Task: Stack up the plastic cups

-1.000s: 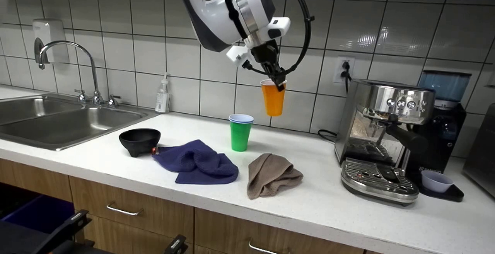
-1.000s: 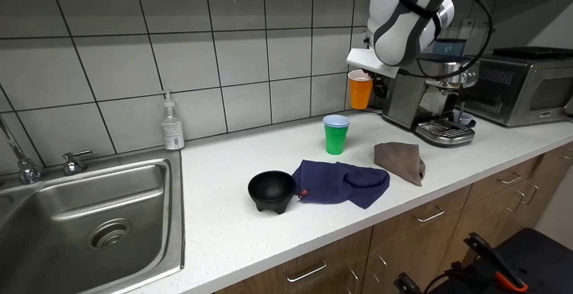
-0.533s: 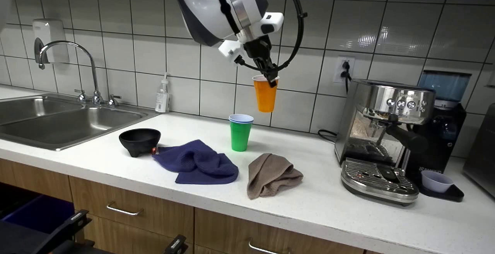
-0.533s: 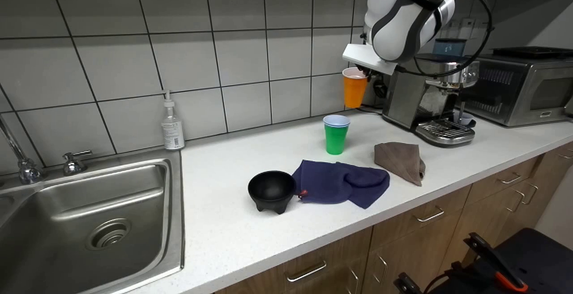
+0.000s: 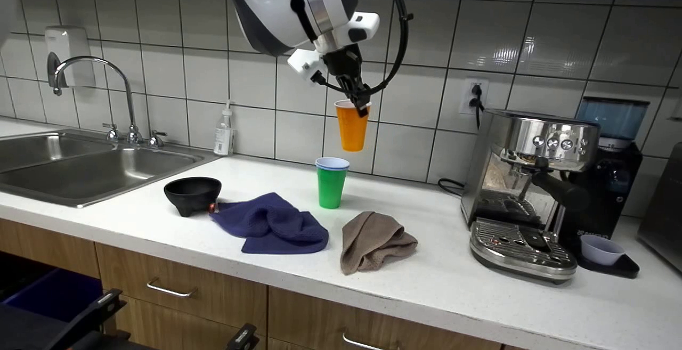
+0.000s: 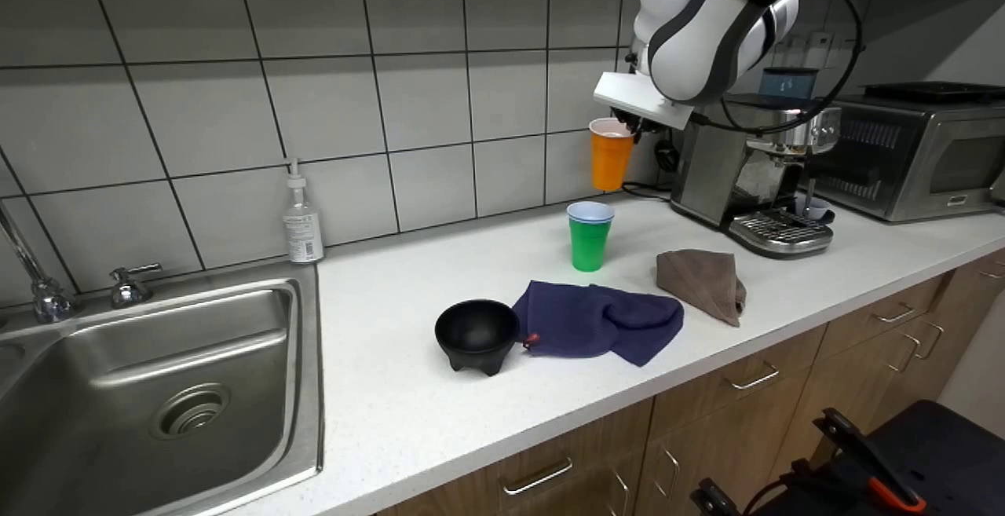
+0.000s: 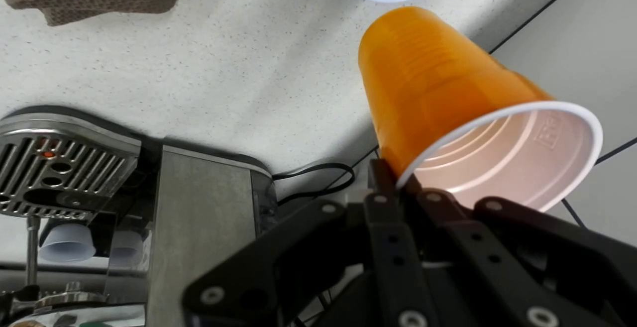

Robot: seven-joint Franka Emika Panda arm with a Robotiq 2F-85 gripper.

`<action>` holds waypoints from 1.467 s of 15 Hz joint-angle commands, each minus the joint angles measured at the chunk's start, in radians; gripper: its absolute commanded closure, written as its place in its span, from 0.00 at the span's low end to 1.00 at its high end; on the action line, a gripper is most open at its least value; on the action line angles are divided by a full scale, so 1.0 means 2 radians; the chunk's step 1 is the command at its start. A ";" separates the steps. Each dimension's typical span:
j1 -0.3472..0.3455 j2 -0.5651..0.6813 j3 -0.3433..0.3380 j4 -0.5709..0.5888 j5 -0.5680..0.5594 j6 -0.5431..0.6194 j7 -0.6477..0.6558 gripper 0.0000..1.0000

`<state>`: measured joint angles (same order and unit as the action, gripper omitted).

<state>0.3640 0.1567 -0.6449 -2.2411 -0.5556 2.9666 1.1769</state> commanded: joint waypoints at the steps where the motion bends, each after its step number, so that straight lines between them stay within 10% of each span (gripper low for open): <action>1: -0.002 -0.033 0.015 -0.024 0.009 -0.004 -0.032 0.99; 22: -0.005 -0.008 0.043 -0.018 0.080 -0.018 -0.090 0.99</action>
<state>0.3647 0.1360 -0.5781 -2.2891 -0.4298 2.9597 1.0405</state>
